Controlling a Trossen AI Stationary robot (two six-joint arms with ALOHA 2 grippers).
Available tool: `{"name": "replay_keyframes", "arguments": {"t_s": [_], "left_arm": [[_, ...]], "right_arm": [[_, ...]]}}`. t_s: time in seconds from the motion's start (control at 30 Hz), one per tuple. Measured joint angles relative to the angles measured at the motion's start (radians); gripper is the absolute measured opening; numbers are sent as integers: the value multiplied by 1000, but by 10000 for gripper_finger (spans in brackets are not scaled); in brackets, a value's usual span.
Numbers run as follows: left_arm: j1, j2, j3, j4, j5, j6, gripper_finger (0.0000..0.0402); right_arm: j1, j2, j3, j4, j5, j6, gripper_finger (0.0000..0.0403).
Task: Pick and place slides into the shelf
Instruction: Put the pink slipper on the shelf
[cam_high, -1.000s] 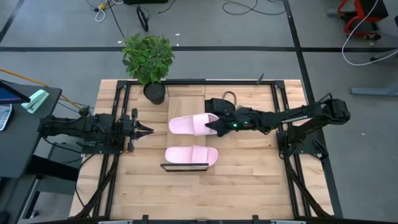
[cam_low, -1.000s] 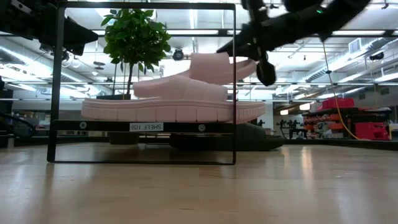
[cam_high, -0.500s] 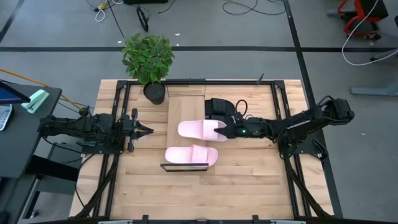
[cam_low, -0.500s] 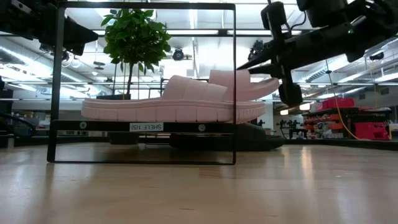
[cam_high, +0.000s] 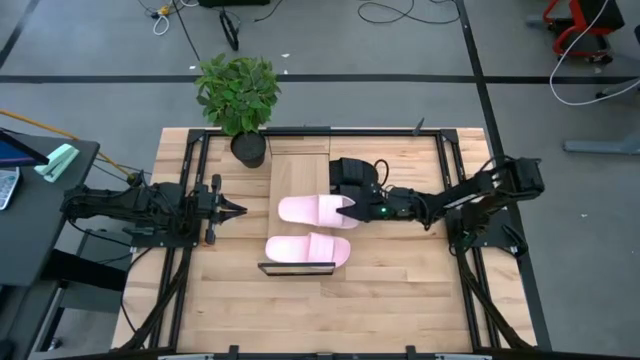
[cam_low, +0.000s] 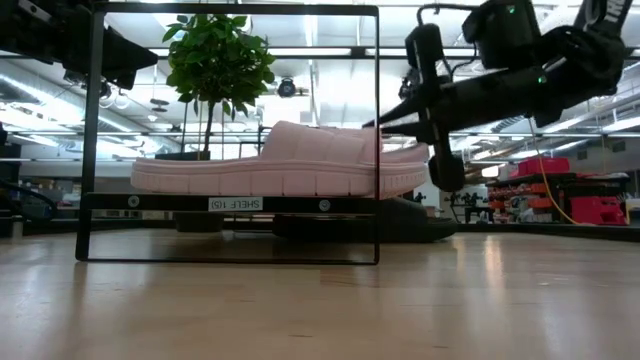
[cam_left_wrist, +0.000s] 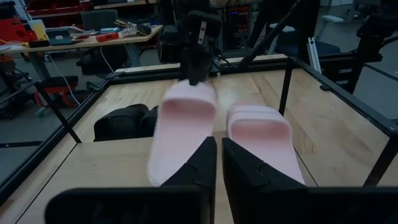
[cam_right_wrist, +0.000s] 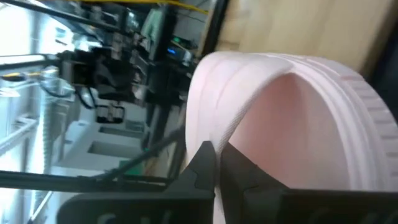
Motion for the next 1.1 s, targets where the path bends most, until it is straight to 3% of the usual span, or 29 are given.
{"name": "replay_keyframes", "arguments": {"t_s": [0.47, 1.1], "left_arm": [[0, 0, 0, 0, 0, 0, 37], [0, 0, 0, 0, 0, 0, 38]], "right_arm": [[-5, 162, 80, 74, -108, 8, 5], [-13, 168, 81, -11, -123, -45, 20]]}}
